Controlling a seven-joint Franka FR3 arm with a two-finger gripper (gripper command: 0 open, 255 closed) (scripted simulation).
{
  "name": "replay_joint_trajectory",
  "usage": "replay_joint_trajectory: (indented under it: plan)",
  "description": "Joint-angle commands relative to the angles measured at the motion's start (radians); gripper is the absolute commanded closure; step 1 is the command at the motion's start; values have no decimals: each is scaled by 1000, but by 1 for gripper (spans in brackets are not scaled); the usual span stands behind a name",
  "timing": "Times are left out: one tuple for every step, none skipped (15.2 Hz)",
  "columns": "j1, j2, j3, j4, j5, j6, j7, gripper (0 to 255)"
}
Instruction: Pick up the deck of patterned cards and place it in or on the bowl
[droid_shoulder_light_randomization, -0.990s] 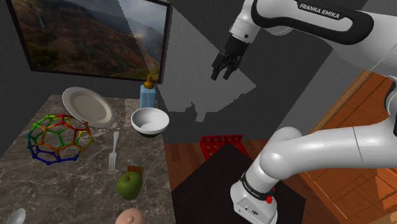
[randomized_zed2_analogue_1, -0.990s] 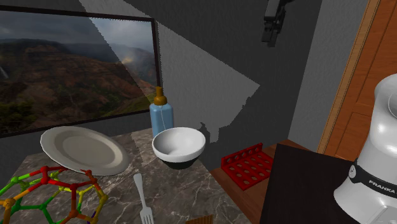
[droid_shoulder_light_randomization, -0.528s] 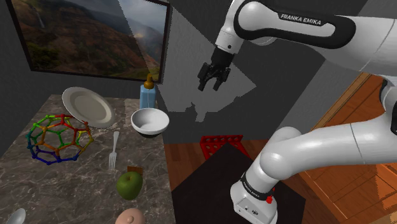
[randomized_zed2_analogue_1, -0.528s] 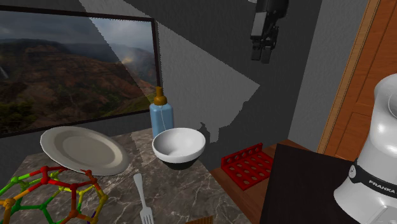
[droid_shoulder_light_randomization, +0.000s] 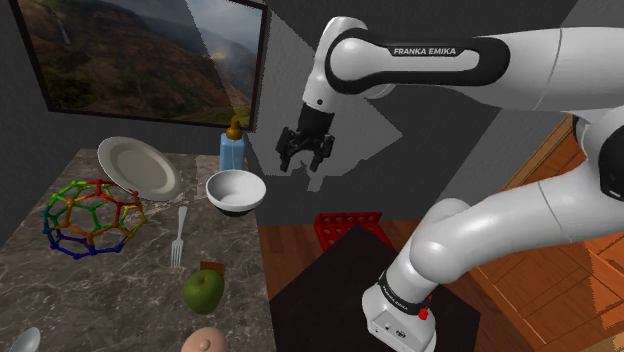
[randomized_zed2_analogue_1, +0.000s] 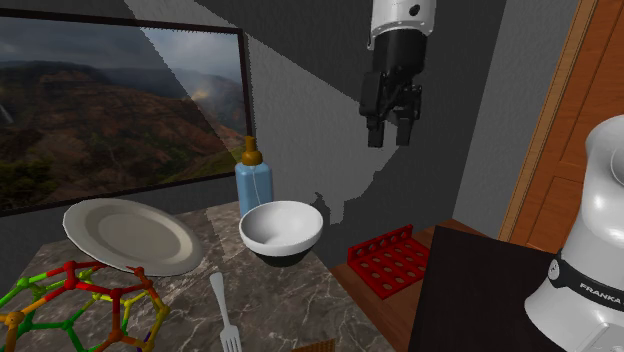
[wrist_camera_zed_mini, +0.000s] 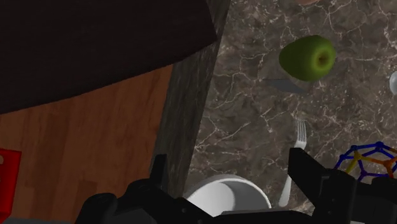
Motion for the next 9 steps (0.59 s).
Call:
replay_joint_trajectory:
  plan:
    - [9,46,28,-12,34,42,49,0]
    - [14,72,43,-14,51,61,74,0]
    - [20,99,57,-14,67,81,98,0]
    - [25,127,71,-13,83,101,122,0]
    - [31,156,85,-11,99,122,145,0]
    - [36,186,99,-7,115,142,168,0]
    - [41,218,112,-2,130,163,190,0]
    - [47,250,124,3,145,184,213,0]
    - [52,283,137,10,159,204,234,0]
